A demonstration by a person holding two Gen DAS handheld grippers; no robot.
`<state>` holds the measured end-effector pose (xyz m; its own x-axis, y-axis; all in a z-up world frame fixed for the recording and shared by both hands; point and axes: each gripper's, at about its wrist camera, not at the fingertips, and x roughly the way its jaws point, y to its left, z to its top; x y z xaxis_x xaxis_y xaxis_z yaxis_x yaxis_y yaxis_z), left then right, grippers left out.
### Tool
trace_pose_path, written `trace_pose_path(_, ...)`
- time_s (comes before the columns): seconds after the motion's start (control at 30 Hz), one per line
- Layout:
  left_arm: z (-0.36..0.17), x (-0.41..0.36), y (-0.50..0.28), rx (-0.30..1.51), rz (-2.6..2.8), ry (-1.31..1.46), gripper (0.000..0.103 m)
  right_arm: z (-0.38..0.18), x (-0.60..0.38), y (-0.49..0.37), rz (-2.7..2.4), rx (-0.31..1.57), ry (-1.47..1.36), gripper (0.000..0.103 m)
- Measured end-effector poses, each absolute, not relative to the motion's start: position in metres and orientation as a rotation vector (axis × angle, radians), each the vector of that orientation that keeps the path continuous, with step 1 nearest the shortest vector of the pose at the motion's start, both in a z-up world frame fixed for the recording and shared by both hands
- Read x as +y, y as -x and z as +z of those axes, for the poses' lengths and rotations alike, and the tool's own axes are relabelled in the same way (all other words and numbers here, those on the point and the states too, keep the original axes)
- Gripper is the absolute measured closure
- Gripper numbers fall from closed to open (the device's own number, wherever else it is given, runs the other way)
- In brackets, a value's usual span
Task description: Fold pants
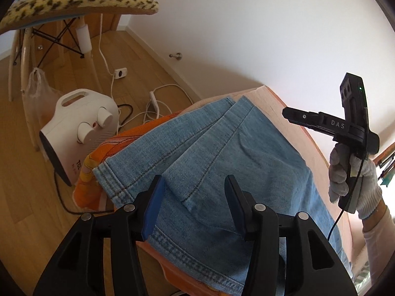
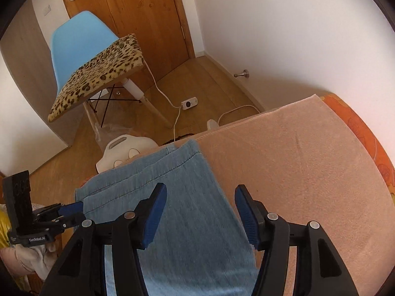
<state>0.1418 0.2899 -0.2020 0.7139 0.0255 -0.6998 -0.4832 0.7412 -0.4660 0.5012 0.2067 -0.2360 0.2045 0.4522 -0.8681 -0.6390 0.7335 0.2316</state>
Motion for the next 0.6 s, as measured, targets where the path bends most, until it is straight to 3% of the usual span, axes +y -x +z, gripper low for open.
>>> trace_pose_path(0.2,-0.203,0.28,-0.145,0.701,0.349,0.603,0.054,-0.266,0.245,-0.525,0.802,1.163,0.195,0.043)
trace_pose_path(0.3,-0.204,0.279,-0.147,0.685,0.367,0.593,0.061,-0.275,0.256,-0.526,0.823,1.183,0.2,0.048)
trace_pose_path(0.37,-0.206,0.282,-0.146,0.675,0.384,0.595,0.083,-0.281,0.258,-0.524,0.834,1.193,0.213,0.063)
trace_pose_path(0.43,-0.208,0.287,-0.144,0.661,0.37,0.623,0.085,-0.281,0.258,-0.523,0.818,1.185,0.225,0.071)
trace_pose_path(0.47,-0.209,0.289,-0.143,0.655,0.361,0.632,0.086,-0.279,0.254,-0.523,0.818,1.178,0.213,0.083)
trace_pose_path(0.53,-0.209,0.29,-0.141,0.64,0.347,0.649,0.087,-0.273,0.248,-0.523,0.809,1.162,0.196,0.096)
trace_pose_path(0.6,-0.208,0.292,-0.137,0.621,0.335,0.675,0.088,-0.263,0.241,-0.52,0.826,1.139,0.166,0.099)
